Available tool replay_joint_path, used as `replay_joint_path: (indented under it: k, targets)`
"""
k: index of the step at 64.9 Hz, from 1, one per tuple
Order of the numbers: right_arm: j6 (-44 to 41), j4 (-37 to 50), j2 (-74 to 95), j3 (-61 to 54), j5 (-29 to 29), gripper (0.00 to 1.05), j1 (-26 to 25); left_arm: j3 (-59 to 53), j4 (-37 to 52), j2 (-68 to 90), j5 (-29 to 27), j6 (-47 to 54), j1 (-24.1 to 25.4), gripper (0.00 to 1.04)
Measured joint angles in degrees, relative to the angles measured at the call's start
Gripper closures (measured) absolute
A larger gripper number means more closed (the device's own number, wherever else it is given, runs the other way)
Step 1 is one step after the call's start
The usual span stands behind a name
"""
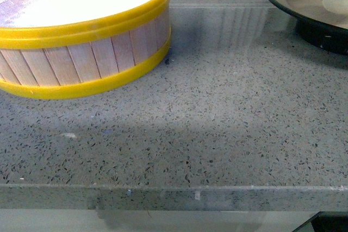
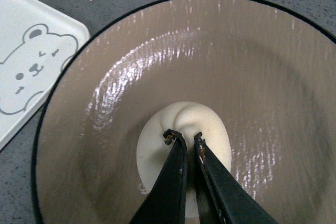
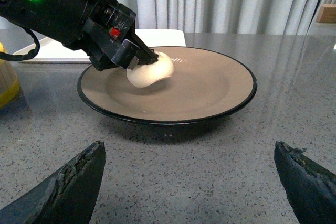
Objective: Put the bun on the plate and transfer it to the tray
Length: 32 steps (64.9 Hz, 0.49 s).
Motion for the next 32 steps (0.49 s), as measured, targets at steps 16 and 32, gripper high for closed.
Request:
replay_joint_path:
  k: [16,32]
  targets:
    - [0.0,0.0,0.0,0.0,0.0,0.09,0.0,-0.3,0.0,-0.3,0.5,-0.7,-0.2,0.62]
    - [0.0,0.0,0.0,0.0,0.0,0.09,0.0,3.2,-1.6,-0.7,1.0,-1.3,0.2,0.18]
